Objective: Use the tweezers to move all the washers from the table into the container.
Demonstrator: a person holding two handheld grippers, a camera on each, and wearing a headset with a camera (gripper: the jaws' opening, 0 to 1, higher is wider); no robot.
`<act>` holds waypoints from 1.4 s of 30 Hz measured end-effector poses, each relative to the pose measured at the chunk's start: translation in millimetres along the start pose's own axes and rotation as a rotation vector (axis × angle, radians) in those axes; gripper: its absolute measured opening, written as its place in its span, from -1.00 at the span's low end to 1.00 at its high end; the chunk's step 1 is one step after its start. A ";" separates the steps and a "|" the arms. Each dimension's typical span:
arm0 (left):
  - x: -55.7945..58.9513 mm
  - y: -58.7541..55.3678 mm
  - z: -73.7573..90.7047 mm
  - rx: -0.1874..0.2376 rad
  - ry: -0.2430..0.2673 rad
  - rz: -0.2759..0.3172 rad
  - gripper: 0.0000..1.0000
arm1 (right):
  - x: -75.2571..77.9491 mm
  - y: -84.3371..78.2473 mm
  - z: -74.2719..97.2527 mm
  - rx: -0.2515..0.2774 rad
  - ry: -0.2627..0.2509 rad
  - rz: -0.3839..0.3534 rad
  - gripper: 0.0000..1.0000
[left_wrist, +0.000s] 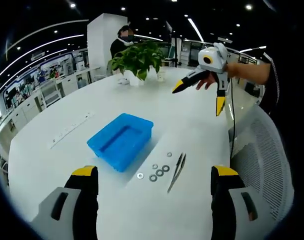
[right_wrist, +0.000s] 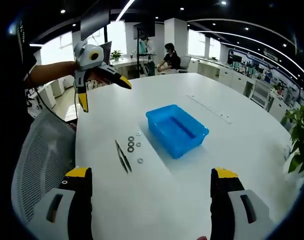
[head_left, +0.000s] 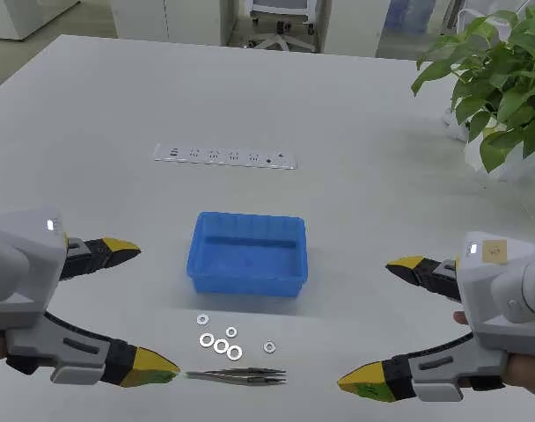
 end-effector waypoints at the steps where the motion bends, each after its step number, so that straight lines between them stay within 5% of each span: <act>1: 0.0 0.0 0.0 0.000 0.000 0.001 0.99 | 0.1 0.1 0.0 0.000 0.000 0.000 1.00; 42: 0.7 1.8 -1.0 0.002 -0.003 -0.016 0.99 | 1.3 0.7 2.0 -0.002 -0.004 0.011 1.00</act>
Point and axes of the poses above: the centre of the closed fingertips' face, and the gripper's own axes: z roughly backward along the fingers, x roughly to its right, y roughly out of its top, the point moved 8 cm from there along z, roughly backward along the fingers, and after that the axes turned 10 degrees about y, right-handed, at the moved point
